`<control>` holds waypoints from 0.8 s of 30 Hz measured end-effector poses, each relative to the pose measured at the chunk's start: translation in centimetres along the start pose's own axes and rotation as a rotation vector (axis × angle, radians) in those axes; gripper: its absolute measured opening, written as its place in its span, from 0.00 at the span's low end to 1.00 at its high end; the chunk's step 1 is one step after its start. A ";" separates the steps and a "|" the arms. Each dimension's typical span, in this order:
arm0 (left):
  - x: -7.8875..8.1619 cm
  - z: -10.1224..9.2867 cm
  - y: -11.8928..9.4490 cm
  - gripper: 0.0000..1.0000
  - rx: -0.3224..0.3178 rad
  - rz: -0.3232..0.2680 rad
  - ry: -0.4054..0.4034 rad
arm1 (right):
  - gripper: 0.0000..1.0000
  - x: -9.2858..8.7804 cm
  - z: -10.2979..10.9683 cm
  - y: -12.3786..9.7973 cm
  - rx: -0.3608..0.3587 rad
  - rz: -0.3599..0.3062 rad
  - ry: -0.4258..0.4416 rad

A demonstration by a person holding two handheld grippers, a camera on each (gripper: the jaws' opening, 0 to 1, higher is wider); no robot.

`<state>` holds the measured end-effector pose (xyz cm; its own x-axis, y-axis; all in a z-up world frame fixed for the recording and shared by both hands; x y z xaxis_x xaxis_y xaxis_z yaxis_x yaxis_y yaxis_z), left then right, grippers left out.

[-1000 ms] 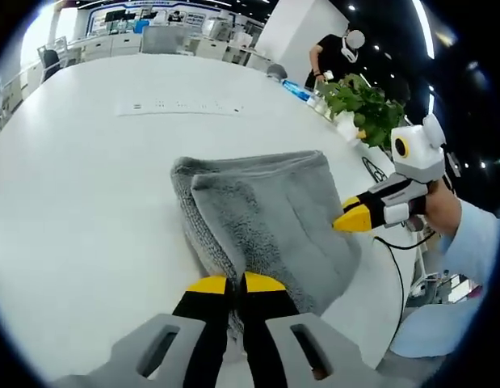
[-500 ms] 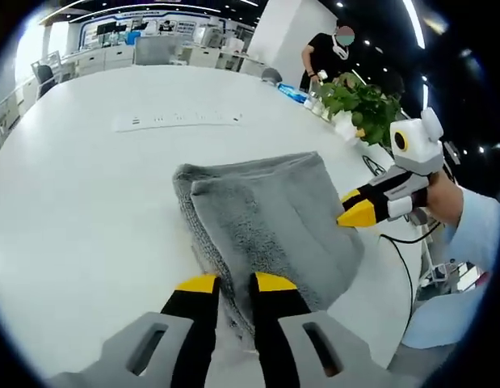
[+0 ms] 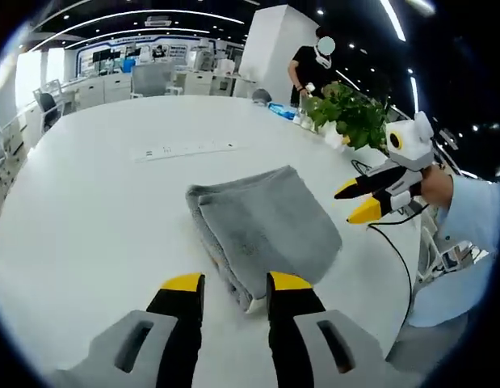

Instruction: Fold the towel on the table until its edges align and the towel forms a compact rectangular stack.

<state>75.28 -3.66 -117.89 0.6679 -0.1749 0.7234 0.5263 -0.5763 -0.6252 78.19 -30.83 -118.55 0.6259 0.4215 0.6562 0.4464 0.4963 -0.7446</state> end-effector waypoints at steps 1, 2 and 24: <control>-0.3 -0.4 -0.8 0.32 0.006 -0.008 0.017 | 0.45 -0.3 0.2 -0.5 -0.001 -0.006 -0.004; -0.6 -0.5 -1.1 0.32 0.009 -0.010 0.028 | 0.46 -0.6 0.4 -0.8 -0.004 -0.014 -0.010; -6.0 -5.9 -9.8 0.43 0.068 -0.117 0.147 | 0.64 -6.6 3.9 -8.4 -0.068 -0.150 -0.064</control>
<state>62.99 -1.69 -114.37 0.5188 -0.2277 0.8240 0.6330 -0.5454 -0.5493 67.78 -34.80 -116.13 0.5081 0.3953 0.7652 0.5750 0.5058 -0.6431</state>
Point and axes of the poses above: the point that each gripper's makers call its tool centre point, and the gripper's own axes: y roughly forward along the fingers, z roughly to its left, x roughly out of its top, the point moved 7 cm from there along -y, roughly backward along the fingers, and after that the axes turned 9 degrees about -x, right-handed, at the moved point
